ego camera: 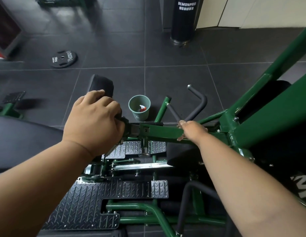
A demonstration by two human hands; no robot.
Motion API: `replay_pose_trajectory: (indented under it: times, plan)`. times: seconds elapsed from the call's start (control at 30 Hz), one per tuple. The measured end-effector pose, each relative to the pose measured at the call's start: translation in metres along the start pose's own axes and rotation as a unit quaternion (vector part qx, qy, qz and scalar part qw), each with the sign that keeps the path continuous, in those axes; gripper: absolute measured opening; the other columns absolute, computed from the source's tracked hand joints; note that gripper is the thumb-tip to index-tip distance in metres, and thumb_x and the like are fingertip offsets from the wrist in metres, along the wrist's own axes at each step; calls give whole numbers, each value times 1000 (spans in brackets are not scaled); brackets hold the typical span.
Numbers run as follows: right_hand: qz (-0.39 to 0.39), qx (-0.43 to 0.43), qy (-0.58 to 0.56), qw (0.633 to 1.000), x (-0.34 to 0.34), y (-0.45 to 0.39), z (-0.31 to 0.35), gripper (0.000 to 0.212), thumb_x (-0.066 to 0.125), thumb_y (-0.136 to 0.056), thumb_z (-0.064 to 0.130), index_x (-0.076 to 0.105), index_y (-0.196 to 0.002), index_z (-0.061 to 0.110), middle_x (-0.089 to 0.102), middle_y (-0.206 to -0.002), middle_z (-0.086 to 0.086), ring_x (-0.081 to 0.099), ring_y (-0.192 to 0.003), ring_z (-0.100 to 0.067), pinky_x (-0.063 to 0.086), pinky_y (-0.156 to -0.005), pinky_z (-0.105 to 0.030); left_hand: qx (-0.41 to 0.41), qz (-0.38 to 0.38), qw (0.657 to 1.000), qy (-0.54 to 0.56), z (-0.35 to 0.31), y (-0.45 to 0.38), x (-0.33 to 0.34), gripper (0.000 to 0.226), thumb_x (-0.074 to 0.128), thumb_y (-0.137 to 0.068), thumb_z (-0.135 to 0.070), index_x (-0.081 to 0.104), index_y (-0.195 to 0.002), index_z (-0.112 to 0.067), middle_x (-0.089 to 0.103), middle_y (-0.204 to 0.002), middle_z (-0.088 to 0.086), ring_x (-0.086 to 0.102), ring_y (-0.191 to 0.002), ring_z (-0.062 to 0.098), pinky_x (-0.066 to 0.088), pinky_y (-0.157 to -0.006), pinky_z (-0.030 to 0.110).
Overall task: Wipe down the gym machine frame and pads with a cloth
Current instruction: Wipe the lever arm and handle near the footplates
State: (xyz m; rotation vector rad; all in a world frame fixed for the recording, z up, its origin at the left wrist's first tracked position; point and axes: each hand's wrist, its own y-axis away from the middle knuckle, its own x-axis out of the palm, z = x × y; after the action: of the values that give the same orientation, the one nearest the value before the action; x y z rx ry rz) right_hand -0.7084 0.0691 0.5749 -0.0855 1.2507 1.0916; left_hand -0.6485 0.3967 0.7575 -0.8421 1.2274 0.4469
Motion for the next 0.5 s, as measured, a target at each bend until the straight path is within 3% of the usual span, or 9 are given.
replay_pose_trajectory:
  times: [0.07, 0.13, 0.23, 0.3, 0.5]
  plan:
    - [-118, -25, -3, 993, 9, 11, -5, 58, 31, -102, 62, 67, -96, 17, 72, -108, -13, 64, -104, -38, 50, -91, -43, -2, 4, 1000, 2, 1, 0, 0, 32, 48, -84, -35, 75, -89, -19, 77, -101, 1, 57, -128, 39, 46, -99, 48]
    - [-196, -84, -45, 976, 20, 26, -5, 41, 44, -101, 48, 65, -88, 16, 71, -101, -14, 63, -98, -38, 50, -82, -41, -3, 7, 1000, 0, 0, 1, 0, 31, 49, -84, -35, 75, -89, -19, 77, -101, 1, 57, -128, 39, 46, -99, 48]
    - [-170, -136, 39, 975, 36, 32, 0, 42, 42, -106, 43, 71, -123, 18, 61, -135, -11, 55, -122, -36, 43, -104, -45, -2, 7, 1000, 0, 0, 1, -1, 31, 50, -84, -35, 76, -90, -19, 77, -101, 1, 57, -128, 39, 46, -99, 47]
    - [-140, -110, 49, 983, 34, 26, 1, 47, 35, -107, 48, 66, -135, 26, 44, -156, -8, 44, -137, -35, 34, -115, -49, -3, 10, 1000, 4, 0, 0, -2, 32, 49, -84, -35, 76, -90, -19, 77, -101, 1, 57, -128, 39, 46, -100, 48]
    - [-101, -125, 170, 972, 9, 2, 29, 43, 34, -107, 43, 70, -126, 27, 52, -136, -8, 45, -125, -34, 36, -108, -49, -7, 9, 1000, 6, 0, 1, -1, 33, 48, -84, -37, 76, -89, -20, 77, -102, -1, 57, -128, 38, 46, -102, 47]
